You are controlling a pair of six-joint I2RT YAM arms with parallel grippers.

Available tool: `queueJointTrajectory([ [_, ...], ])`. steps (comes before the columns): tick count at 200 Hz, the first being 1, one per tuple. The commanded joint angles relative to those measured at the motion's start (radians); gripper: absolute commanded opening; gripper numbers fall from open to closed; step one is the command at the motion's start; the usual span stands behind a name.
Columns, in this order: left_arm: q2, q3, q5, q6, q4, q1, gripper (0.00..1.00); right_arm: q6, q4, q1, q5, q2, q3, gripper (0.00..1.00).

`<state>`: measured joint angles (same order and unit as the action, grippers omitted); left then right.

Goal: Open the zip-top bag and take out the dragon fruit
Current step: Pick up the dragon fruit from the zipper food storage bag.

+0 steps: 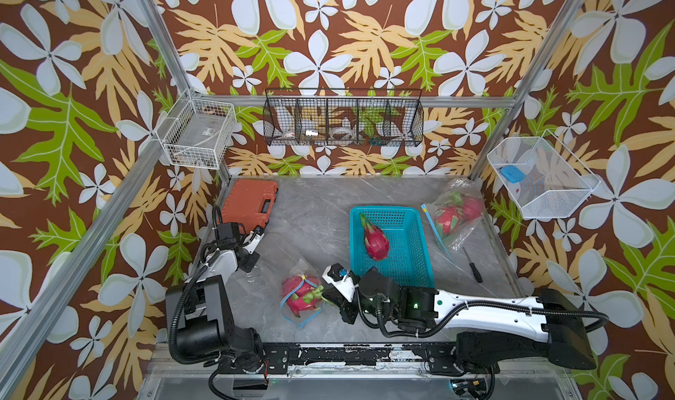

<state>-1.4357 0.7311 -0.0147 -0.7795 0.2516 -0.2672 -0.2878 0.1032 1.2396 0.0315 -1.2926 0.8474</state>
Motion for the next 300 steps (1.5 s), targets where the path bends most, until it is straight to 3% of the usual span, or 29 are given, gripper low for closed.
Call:
queueJointTrajectory([
  [1,0.013,-0.004,0.031,-0.001,-0.056,0.005,0.00,-0.062,0.072,-0.047,0.114,0.027,0.001,0.00],
  [33,0.032,-0.031,0.056,-0.037,-0.091,0.004,0.00,-0.094,0.074,-0.130,0.195,0.067,-0.004,0.00],
  [86,-0.033,-0.067,0.163,-0.062,-0.198,0.002,0.00,-0.133,-0.028,-0.277,0.462,0.199,0.038,0.00],
  [96,-0.032,-0.032,0.135,-0.030,-0.148,0.005,0.00,-0.131,-0.042,-0.297,0.464,0.202,0.027,0.00],
  [113,0.026,0.065,-0.020,0.045,0.020,0.012,0.00,-0.122,-0.041,-0.322,0.448,0.184,-0.001,0.00],
  [120,0.056,0.108,-0.101,0.046,0.111,0.027,0.15,-0.114,-0.029,-0.330,0.448,0.169,-0.012,0.00],
  [125,0.077,0.138,-0.155,0.029,0.192,0.045,0.36,-0.105,-0.025,-0.333,0.448,0.154,-0.014,0.00],
  [140,0.130,0.210,-0.305,-0.066,0.394,0.116,0.82,-0.072,-0.031,-0.333,0.465,0.099,-0.001,0.00],
  [151,0.163,0.237,-0.357,-0.147,0.456,0.182,1.00,-0.048,-0.049,-0.333,0.494,0.060,0.015,0.00],
  [171,0.175,0.271,-0.319,-0.349,0.483,0.312,1.00,-0.001,-0.095,-0.333,0.504,0.021,0.028,0.00],
  [187,0.085,0.361,-0.260,-0.483,0.553,0.392,1.00,0.035,-0.133,-0.333,0.505,0.006,0.034,0.00],
  [239,-0.140,0.678,-0.343,-0.950,0.804,0.498,1.00,0.120,-0.201,-0.333,0.488,-0.021,0.062,0.00],
  [263,-0.213,0.784,-0.345,-1.038,0.934,0.559,1.00,0.173,-0.240,-0.332,0.472,-0.029,0.103,0.00],
  [300,-0.323,0.858,-0.346,-1.059,0.959,0.620,0.97,0.272,-0.290,-0.328,0.438,-0.013,0.138,0.00],
])
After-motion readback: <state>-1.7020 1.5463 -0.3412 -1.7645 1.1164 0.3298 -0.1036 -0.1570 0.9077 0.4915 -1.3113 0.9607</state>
